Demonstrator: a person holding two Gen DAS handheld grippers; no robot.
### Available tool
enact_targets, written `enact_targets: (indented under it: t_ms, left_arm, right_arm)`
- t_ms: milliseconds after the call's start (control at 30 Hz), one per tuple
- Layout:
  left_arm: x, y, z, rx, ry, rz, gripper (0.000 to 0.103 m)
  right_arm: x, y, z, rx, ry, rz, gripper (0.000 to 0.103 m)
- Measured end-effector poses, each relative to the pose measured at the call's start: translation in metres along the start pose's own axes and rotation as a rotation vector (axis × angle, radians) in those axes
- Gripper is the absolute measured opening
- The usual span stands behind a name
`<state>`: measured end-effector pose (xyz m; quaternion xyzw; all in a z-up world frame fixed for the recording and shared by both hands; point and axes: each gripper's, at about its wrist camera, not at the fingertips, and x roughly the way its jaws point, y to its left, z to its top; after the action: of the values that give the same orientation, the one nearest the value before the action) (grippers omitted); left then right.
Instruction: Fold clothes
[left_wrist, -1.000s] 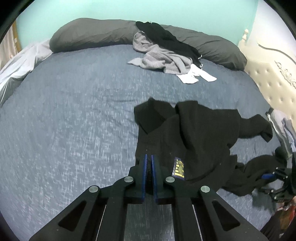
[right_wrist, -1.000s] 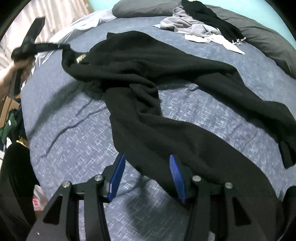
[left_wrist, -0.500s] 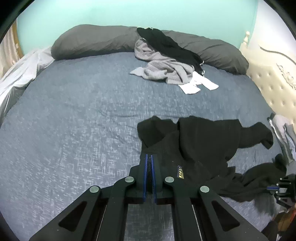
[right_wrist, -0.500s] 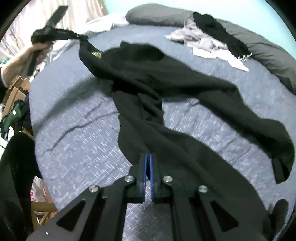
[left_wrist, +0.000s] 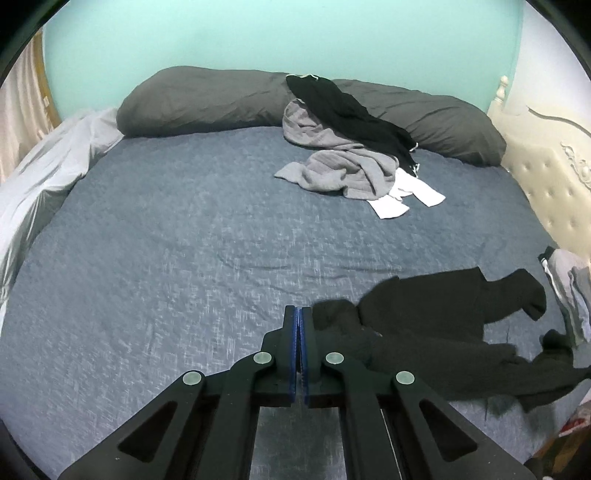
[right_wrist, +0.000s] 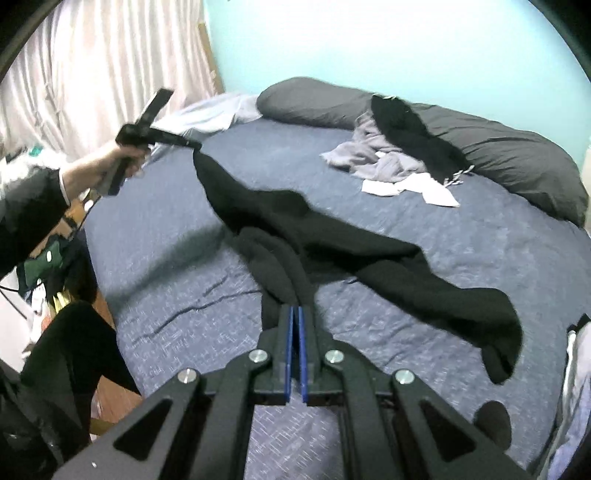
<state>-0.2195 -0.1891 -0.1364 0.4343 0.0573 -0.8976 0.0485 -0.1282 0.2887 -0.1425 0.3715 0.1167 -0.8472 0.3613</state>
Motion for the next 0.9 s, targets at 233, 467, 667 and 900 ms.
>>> enact_targets:
  t_ms: [233,467,667,900]
  left_arm:
    - [0.043,-0.004,0.004,-0.011,0.052,0.020,0.000]
    - [0.086,-0.014,-0.031,-0.021,0.133,-0.082,0.000]
    - [0.126,-0.021,-0.066,-0.053,0.219,-0.161,0.002]
    - [0.157,-0.028,-0.079,-0.093,0.226,-0.227,0.031]
  right_arm:
    - [0.004,-0.040,-0.020,0.075,0.039,-0.076,0.003]
    - [0.036,-0.063,-0.039,0.123,0.084,-0.079,0.003]
    - [0.051,-0.073,-0.051,0.156,0.101,-0.076,0.003]
    - [0.057,-0.079,-0.063,0.175,0.125,-0.077,0.003]
